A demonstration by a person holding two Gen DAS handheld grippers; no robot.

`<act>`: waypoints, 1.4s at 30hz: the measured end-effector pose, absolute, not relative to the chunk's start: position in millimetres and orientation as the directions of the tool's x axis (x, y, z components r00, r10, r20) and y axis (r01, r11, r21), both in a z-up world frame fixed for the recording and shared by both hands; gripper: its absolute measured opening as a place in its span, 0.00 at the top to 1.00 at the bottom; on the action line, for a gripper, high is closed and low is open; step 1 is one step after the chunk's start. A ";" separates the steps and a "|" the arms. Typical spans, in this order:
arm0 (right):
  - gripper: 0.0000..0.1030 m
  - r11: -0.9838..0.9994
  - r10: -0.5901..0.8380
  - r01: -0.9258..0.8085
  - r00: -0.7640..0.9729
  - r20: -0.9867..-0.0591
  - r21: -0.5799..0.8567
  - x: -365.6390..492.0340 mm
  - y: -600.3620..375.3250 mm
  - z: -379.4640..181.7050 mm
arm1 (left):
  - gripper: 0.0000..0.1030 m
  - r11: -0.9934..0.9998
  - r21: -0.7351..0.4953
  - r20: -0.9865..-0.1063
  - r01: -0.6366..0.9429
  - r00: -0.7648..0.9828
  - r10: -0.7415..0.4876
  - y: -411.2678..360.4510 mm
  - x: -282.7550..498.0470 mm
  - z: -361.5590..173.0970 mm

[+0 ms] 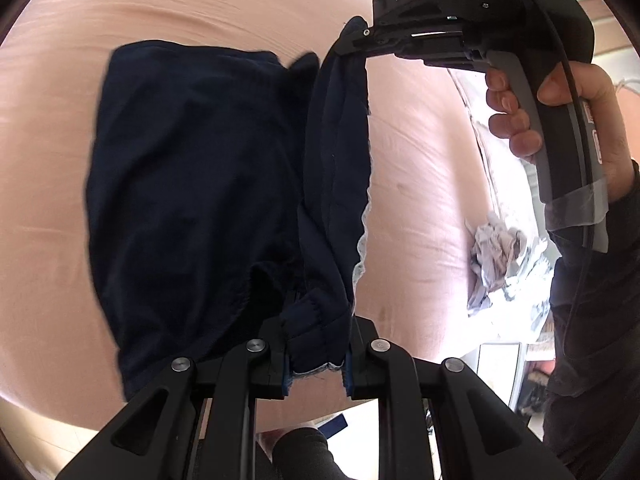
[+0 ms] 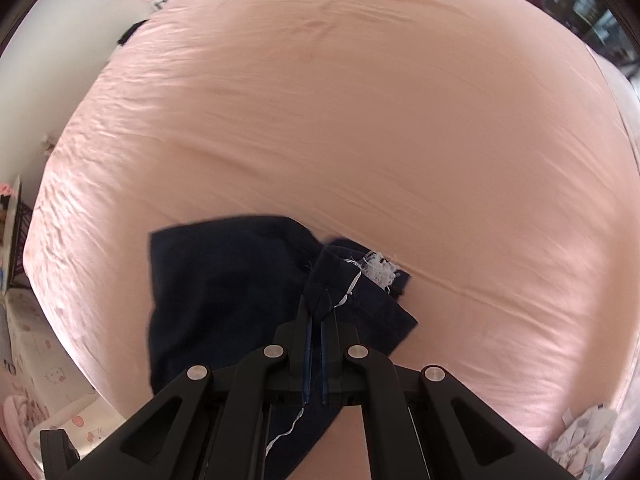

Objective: Fold clothes
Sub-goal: 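Hold the waistband with the left gripper and fold the hem over with the right gripper, then lower the folded shorts onto the bed and open both grippers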

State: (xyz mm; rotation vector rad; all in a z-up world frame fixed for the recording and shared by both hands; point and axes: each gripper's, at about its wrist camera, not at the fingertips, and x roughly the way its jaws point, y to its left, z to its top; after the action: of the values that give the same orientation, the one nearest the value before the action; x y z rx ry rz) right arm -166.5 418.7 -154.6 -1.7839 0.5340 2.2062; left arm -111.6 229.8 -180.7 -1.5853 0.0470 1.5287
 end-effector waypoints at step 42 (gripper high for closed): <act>0.16 -0.913 -0.269 -0.183 -0.397 -0.877 0.363 -219.9 319.4 -157.6 | 0.15 -0.810 -0.213 -0.974 -0.546 0.056 0.218 175.1 -115.2 -215.1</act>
State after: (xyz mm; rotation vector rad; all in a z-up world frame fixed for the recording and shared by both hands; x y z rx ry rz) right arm -219.9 319.4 -157.6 -1.7521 0.6594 2.5885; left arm -115.2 175.1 -215.1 -1.7918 0.3280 1.8103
